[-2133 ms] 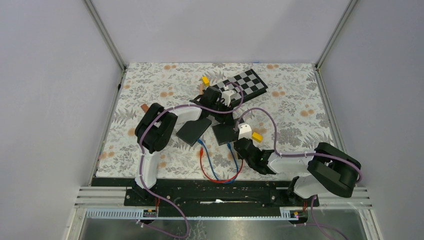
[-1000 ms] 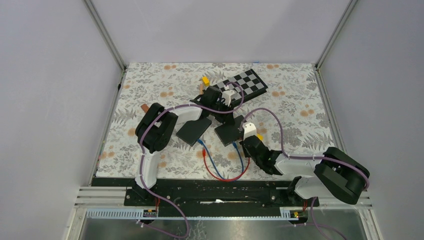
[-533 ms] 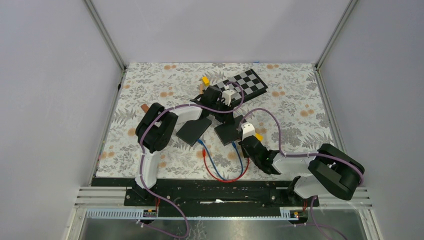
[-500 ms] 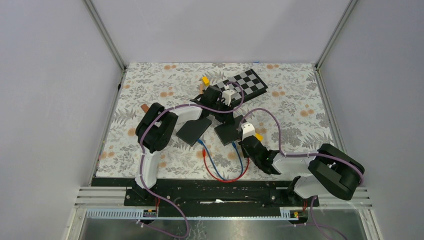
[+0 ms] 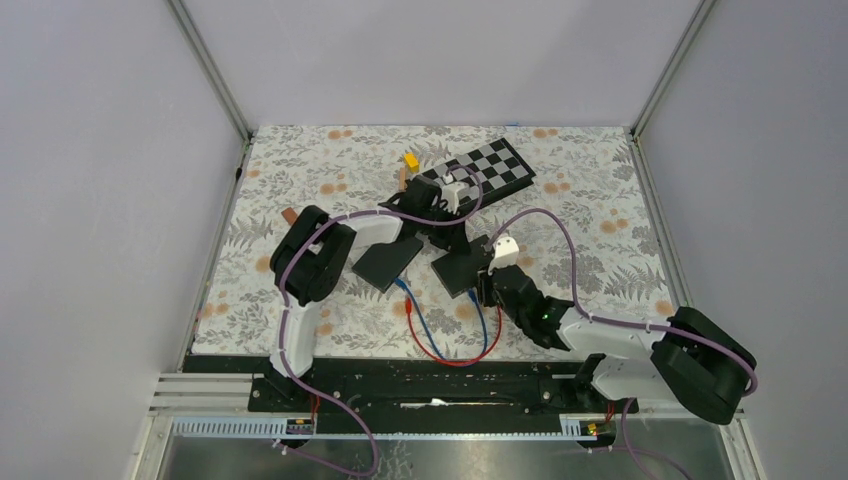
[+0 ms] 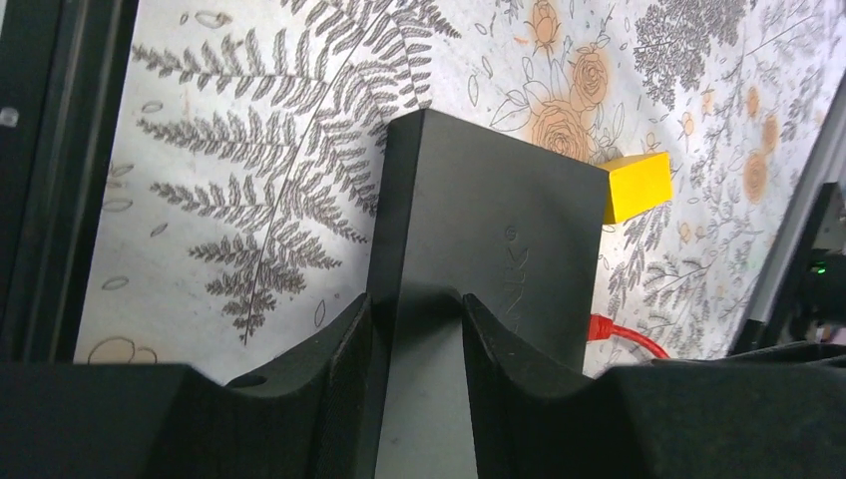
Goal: Insert the plug into the switch port
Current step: Insert the connector into the switch port.
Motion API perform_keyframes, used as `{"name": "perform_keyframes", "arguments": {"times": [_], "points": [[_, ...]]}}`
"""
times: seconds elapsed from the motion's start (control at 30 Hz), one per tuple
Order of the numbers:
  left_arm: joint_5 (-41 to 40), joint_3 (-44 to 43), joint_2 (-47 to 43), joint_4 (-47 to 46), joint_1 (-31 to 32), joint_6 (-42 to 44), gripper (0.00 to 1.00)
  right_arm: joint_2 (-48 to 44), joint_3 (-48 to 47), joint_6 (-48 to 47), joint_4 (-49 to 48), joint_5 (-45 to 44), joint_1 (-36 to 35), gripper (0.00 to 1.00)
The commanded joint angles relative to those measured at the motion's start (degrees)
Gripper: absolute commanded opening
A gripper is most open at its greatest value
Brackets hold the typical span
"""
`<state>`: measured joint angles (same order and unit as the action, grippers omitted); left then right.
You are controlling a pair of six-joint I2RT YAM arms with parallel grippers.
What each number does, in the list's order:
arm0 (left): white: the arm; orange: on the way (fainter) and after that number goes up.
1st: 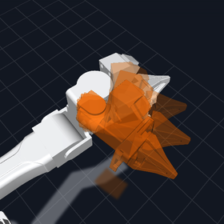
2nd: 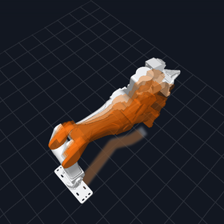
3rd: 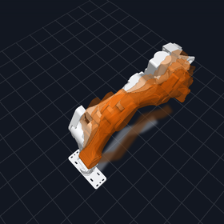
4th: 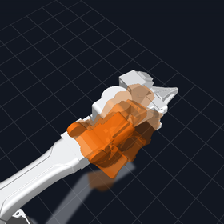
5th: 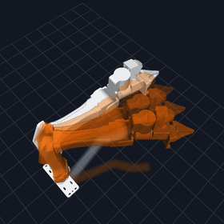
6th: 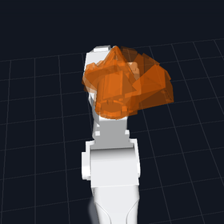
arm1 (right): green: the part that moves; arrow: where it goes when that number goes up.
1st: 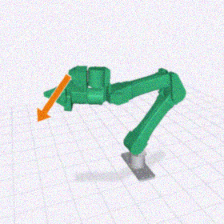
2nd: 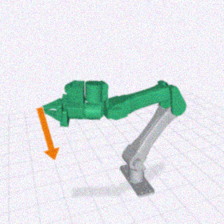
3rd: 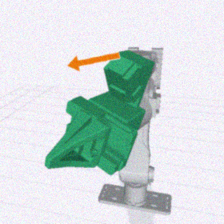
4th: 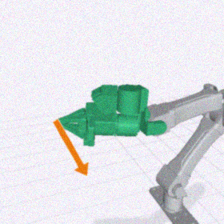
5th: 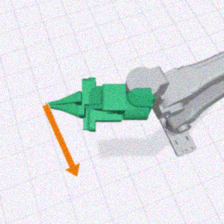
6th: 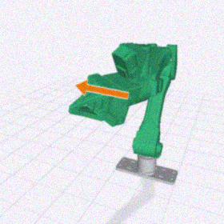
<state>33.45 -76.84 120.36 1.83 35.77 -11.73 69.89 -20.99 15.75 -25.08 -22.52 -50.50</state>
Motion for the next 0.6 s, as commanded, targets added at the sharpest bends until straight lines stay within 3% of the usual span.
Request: {"name": "perform_keyframes", "arguments": {"times": [0.0,0.33,0.47,0.57], "points": [[-1.41,5.66,0.78,4.97,-1.21,-5.22,0.39,-1.90,0.21,3.98,3.99,2.10,0.37,0.38],[-9.81,14.78,-13.04,-9.61,-2.25,-10.97,0.53,-15.13,-0.62,2.86,11.72,8.64,0.35,0.42],[-19.62,19.34,-23.04,-10.50,-2.60,-15.32,0.58,-14.53,-3.93,3.94,13.48,9.97,-1.51,0.40],[-27.92,24.83,-33.08,-8.35,-3.12,-18.97,0.64,-11.98,-6.84,5.83,13.26,5.89,-7.48,0.40]]}}
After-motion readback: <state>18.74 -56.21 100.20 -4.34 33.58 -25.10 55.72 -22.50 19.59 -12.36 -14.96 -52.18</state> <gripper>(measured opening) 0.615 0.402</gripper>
